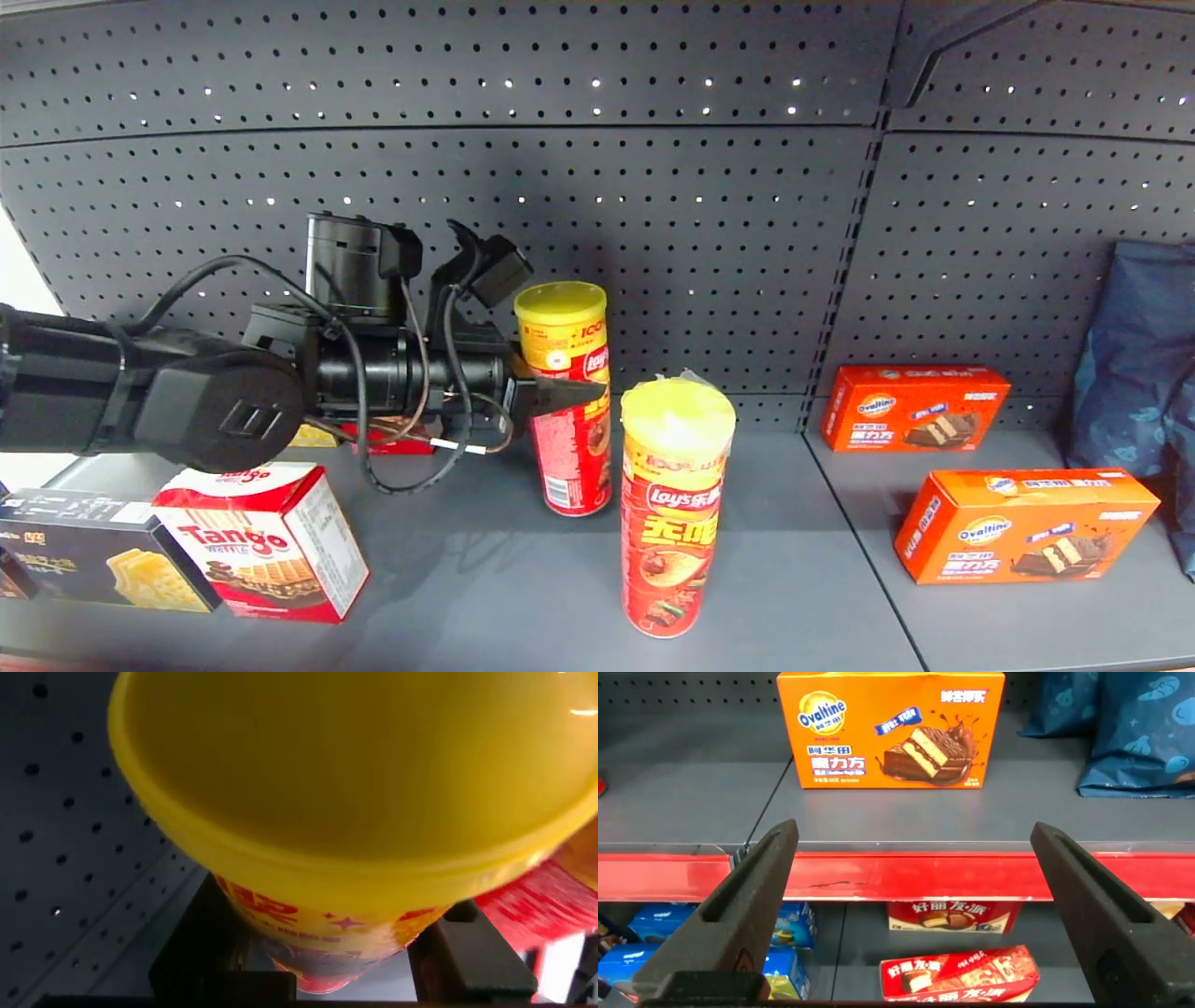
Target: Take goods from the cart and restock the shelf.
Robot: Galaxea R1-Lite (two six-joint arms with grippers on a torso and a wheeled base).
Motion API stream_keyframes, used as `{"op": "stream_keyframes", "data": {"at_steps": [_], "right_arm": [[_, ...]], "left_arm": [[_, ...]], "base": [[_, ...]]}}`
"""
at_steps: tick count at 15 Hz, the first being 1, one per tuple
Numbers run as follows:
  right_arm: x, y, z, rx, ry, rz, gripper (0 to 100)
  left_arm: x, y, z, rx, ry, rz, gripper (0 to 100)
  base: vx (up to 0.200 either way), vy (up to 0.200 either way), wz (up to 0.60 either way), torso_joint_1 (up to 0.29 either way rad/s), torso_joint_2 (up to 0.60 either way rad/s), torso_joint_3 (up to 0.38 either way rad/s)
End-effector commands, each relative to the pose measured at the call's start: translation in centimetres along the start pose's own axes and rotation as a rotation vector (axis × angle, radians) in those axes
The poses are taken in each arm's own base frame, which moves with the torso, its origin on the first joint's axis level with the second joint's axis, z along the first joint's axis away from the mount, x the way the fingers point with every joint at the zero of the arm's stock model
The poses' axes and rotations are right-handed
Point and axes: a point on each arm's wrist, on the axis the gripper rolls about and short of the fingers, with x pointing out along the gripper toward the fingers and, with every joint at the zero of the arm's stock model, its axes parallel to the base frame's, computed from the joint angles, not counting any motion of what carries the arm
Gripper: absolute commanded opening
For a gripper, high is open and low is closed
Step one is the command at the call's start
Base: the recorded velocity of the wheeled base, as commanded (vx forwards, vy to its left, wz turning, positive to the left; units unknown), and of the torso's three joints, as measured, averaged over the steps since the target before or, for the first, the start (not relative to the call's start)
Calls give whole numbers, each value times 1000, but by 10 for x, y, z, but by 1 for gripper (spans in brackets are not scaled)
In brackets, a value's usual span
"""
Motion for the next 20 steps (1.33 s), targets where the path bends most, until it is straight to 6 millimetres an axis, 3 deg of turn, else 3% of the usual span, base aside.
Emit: {"op": "stream_keyframes", "data": {"at_steps": [1, 20], "right_arm": [[0, 0, 0, 1, 4, 1, 100], [0, 0, 0, 1, 5, 1, 100]], "left_arm": [[13, 7, -6, -11, 15, -6, 0], [57, 12, -11, 43, -9, -46, 0]], "base": [[0, 0, 0, 0, 0, 0], [0, 0, 0, 0, 0, 0]]}}
